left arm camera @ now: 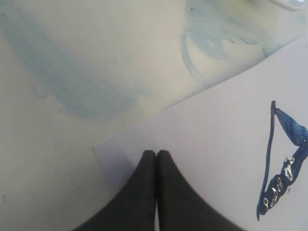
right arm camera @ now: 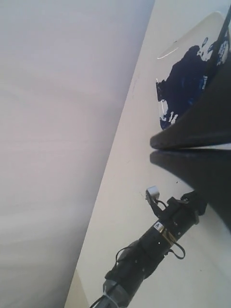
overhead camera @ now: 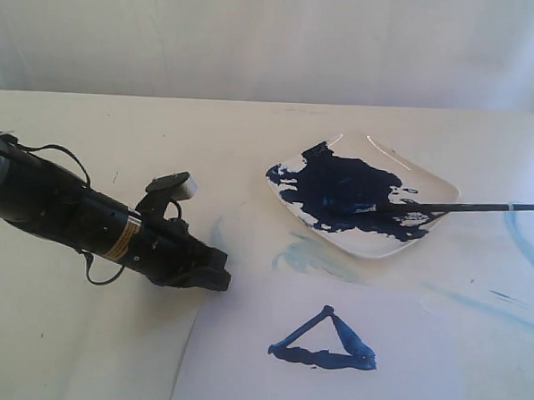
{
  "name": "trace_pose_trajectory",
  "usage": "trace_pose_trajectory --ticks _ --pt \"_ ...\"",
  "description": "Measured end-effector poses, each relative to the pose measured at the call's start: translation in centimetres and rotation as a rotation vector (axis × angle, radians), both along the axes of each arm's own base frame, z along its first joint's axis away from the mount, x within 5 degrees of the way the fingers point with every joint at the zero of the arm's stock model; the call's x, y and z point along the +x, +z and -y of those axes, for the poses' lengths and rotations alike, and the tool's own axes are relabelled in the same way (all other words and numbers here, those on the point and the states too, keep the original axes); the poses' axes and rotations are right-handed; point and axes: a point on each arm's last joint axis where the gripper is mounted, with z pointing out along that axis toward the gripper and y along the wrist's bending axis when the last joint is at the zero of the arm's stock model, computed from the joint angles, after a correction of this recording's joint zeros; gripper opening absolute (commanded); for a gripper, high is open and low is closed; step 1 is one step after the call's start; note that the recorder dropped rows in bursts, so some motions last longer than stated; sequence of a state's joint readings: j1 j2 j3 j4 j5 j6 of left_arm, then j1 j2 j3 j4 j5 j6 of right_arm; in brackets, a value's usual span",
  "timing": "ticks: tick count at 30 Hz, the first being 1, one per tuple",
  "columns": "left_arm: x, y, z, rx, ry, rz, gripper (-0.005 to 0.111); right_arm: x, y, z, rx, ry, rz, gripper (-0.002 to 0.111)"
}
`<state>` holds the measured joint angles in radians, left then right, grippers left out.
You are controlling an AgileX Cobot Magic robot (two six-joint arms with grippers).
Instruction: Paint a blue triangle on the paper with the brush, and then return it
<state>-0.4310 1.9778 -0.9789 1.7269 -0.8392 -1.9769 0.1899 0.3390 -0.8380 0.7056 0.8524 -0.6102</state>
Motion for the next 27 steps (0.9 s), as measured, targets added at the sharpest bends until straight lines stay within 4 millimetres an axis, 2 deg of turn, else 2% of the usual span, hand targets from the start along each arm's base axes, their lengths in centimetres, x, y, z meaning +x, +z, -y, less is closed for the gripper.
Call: trace_pose_trajectory --ticks 7,14,18,22,25,27 --pt "0.0 0.0 0.0 0.0 0.0 0.0 0.0 -0.9 -0.7 0.4 -0.041 -0.016 -0.033 0.0" --pt "-0.1 0.1 0.0 -0.022 -0.017 -0.013 0.0 -0.9 -0.7 0.4 -0.042 -0.021 -0.036 0.0" --pt "0.3 1.2 0.2 -0.082 -0.051 -0.002 0.0 -0.9 -0.6 0.5 -0.042 -0.032 -0.025 0.0" --pt "0.7 3.7 0.4 -0.139 -0.079 0.054 0.0 -0.4 -1.1 0.8 -0.038 -0.082 -0.023 0.0" --pt "1.2 6.6 0.0 -0.171 -0.077 0.141 0.0 0.1 -1.8 0.9 -0.033 -0.109 -0.057 0.0" --pt "1.7 9.3 -0.8 -0.199 -0.051 0.212 0.0 0.3 -2.1 0.9 -0.029 -0.114 -0.068 0.0"
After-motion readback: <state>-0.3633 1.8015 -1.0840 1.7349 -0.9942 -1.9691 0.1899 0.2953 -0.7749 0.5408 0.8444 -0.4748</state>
